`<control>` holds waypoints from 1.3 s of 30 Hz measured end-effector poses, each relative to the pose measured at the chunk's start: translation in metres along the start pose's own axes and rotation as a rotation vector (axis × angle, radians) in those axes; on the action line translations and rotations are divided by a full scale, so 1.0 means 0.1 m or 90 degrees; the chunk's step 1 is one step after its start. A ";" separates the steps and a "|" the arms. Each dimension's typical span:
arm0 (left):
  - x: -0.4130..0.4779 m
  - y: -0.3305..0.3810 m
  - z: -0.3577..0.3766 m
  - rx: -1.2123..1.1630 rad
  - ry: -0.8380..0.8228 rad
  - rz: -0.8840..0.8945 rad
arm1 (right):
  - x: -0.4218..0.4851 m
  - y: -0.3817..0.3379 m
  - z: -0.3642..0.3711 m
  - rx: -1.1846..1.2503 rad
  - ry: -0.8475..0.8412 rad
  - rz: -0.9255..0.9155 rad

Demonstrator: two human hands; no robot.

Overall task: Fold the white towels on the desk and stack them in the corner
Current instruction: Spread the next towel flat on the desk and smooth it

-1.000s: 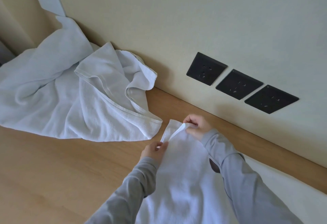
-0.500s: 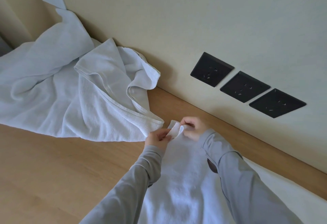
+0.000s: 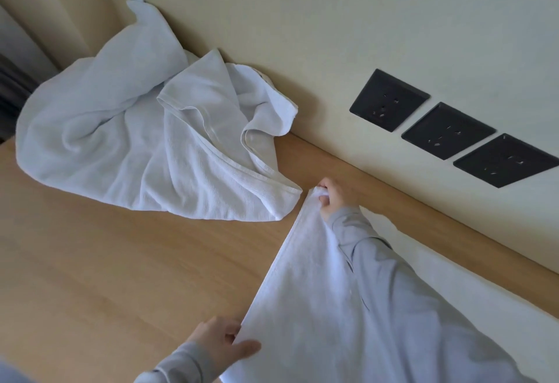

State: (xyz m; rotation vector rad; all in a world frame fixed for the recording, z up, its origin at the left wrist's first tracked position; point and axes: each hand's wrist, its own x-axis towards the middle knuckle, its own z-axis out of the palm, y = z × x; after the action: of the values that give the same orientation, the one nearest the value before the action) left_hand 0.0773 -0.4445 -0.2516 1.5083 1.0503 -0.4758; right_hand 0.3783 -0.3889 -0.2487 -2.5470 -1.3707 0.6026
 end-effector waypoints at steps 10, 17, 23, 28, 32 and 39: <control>-0.06 -0.04 0.14 0.044 0.126 0.021 | 0.00 0.10 -0.12 -0.146 -0.095 0.072; -0.24 -0.20 0.16 0.105 0.114 -0.010 | -0.24 -0.10 -0.10 -0.024 0.116 -0.104; -0.19 0.49 0.63 0.294 0.578 0.245 | -0.60 0.11 -0.20 0.108 0.324 -0.042; 0.18 1.00 1.06 0.456 0.409 0.308 | -1.25 0.70 -0.03 0.139 0.352 -0.003; 0.47 0.78 0.95 0.507 0.414 0.307 | -1.43 1.39 -0.02 0.053 0.332 0.119; 0.54 0.72 1.00 0.515 0.440 0.301 | -1.27 1.84 -0.17 -0.094 0.277 0.058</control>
State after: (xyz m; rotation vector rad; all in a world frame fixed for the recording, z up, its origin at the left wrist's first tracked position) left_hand 0.1902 -0.5132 -0.2768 2.6866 0.9941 -0.0032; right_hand 0.4621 -0.5964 -0.2646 -2.6510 -1.1848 -0.0500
